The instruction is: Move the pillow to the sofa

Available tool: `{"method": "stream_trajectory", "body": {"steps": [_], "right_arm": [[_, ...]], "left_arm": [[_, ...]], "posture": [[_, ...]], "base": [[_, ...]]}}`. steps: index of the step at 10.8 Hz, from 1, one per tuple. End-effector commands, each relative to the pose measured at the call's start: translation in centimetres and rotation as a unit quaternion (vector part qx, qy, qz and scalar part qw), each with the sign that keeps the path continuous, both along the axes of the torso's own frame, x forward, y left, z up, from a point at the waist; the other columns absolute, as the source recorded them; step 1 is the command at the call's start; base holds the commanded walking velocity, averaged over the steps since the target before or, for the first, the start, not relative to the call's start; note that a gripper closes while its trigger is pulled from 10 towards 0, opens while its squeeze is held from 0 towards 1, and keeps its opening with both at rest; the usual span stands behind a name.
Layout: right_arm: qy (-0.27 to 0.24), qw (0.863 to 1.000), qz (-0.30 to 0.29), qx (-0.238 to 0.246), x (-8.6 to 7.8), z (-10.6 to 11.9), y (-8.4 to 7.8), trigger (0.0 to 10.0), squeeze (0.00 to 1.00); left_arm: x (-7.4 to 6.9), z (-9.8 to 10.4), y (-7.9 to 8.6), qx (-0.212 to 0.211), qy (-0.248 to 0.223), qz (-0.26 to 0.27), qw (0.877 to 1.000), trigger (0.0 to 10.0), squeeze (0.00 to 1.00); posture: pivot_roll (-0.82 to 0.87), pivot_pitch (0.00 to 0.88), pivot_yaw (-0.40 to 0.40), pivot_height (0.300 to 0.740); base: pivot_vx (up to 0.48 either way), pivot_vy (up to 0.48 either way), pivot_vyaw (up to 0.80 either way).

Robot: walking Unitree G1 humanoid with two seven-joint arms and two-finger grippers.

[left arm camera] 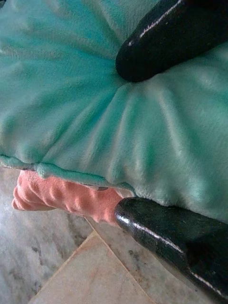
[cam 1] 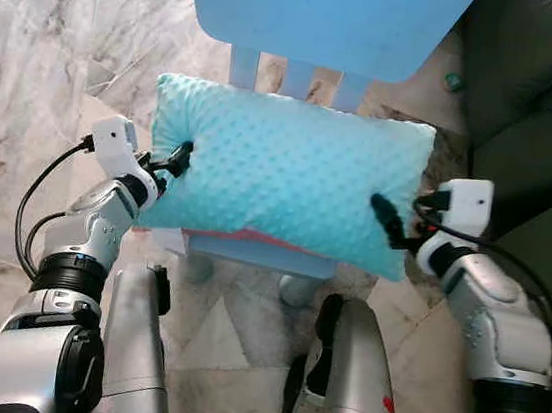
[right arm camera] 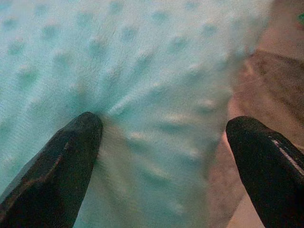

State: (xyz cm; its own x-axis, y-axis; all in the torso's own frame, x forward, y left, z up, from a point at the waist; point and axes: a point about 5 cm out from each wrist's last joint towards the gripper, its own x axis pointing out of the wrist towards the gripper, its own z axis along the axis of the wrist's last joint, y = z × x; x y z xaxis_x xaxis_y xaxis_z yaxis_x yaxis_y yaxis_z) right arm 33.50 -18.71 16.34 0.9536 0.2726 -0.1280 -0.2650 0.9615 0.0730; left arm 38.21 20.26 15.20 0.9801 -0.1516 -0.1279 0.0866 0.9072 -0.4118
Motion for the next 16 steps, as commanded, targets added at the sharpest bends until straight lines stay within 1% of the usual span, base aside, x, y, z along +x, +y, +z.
{"method": "stream_trajectory", "body": {"steps": [1,2,3,4,5,6,7,8,9,11,12,13,14,15,16], "right_arm": [[0.029,0.999,0.014,0.002,-0.3,-1.2,0.4,10.0,0.0],[0.039,0.999,0.021,-0.01,-0.5,-1.7,0.7,10.0,0.0],[0.037,0.999,0.018,-0.027,-0.5,-1.9,0.7,10.0,0.0],[0.037,0.999,0.018,-0.032,-0.5,-1.9,0.7,10.0,0.0],[0.023,0.999,0.01,-0.047,-0.4,-1.7,0.5,10.0,0.0],[-0.003,0.998,-0.021,-0.052,0.0,-0.8,-0.6,10.0,0.0],[-0.017,0.997,-0.053,-0.046,0.4,-0.1,-1.9,10.0,0.0],[-0.019,0.996,-0.072,-0.042,0.5,0.0,-2.7,10.0,0.0],[-0.018,0.996,-0.072,-0.041,0.5,0.0,-2.7,10.0,0.0],[0.011,0.995,-0.094,-0.032,0.6,-1.3,-3.9,10.0,0.0],[0.036,0.995,-0.095,-0.021,0.5,-2.3,-3.9,10.0,0.0],[0.067,0.994,-0.082,0.008,0.7,-3.6,-3.3,10.0,0.0],[0.074,0.994,-0.077,0.017,0.7,-3.9,-3.0,10.0,0.0],[0.086,0.994,-0.051,0.046,0.9,-4.5,-1.7,10.0,0.0],[0.087,0.994,-0.044,0.054,1.1,-4.5,-1.3,10.0,0.0]], "left_arm": [[-0.2,-1.1,-0.4,0.004,0.026,-0.018,0.999,10.0,0.0],[-0.3,-1.2,-0.4,0.007,0.031,-0.026,0.999,10.0,0.0],[-0.3,-1.4,-0.5,0.013,0.04,-0.037,0.998,10.0,0.0],[-0.4,-1.5,-0.6,0.015,0.045,-0.04,0.998,10.0,0.0],[-0.4,-1.6,-0.5,0.019,0.048,-0.042,0.998,10.0,0.0],[-0.4,-1.6,-0.3,0.023,0.05,-0.041,0.998,10.0,0.0],[-0.4,-1.6,0.0,0.026,0.051,-0.039,0.998,10.0,0.0],[-0.4,-1.6,0.2,0.028,0.052,-0.038,0.998,10.0,0.0],[-0.4,-1.5,0.2,0.028,0.052,-0.038,0.998,10.0,0.0],[-0.4,-1.4,0.4,0.027,0.051,-0.038,0.998,10.0,0.0],[-0.4,-1.5,0.4,0.025,0.052,-0.042,0.997,10.0,0.0],[-0.5,-1.6,0.4,0.026,0.054,-0.047,0.997,10.0,0.0],[-0.5,-1.7,0.4,0.028,0.055,-0.049,0.997,10.0,0.0],[-0.6,-1.8,0.0,0.024,0.059,-0.068,0.996,10.0,0.0],[-0.6,-1.8,-0.1,0.023,0.058,-0.071,0.996,10.0,0.0]], "posture": [[-0.04,0.414,-0.08,0.512],[-0.04,0.414,-0.08,0.512],[-0.04,0.414,-0.081,0.512],[-0.04,0.414,-0.081,0.512],[-0.04,0.414,-0.081,0.512],[-0.04,0.418,-0.08,0.512],[-0.04,0.42,-0.081,0.512],[-0.04,0.421,-0.081,0.512],[-0.04,0.421,-0.081,0.512],[-0.04,0.424,-0.084,0.512],[-0.04,0.426,-0.085,0.512],[-0.04,0.426,-0.085,0.512],[-0.04,0.426,-0.085,0.512],[-0.03,0.429,-0.084,0.512],[-0.02,0.431,-0.083,0.512]], "base": [[0.0,0.0,0.0],[0.0,0.0,0.0],[0.0,0.0,0.0],[0.0,0.0,0.0],[0.0,0.0,0.0],[0.0,0.0,0.0],[0.0,0.0,0.0],[0.0,0.0,0.0],[0.0,0.0,0.0],[0.0,0.0,0.0],[0.0,0.0,0.0],[0.0,0.0,0.0],[0.0,0.0,0.0],[0.0,0.0,0.0],[0.0,0.0,0.0]]}}
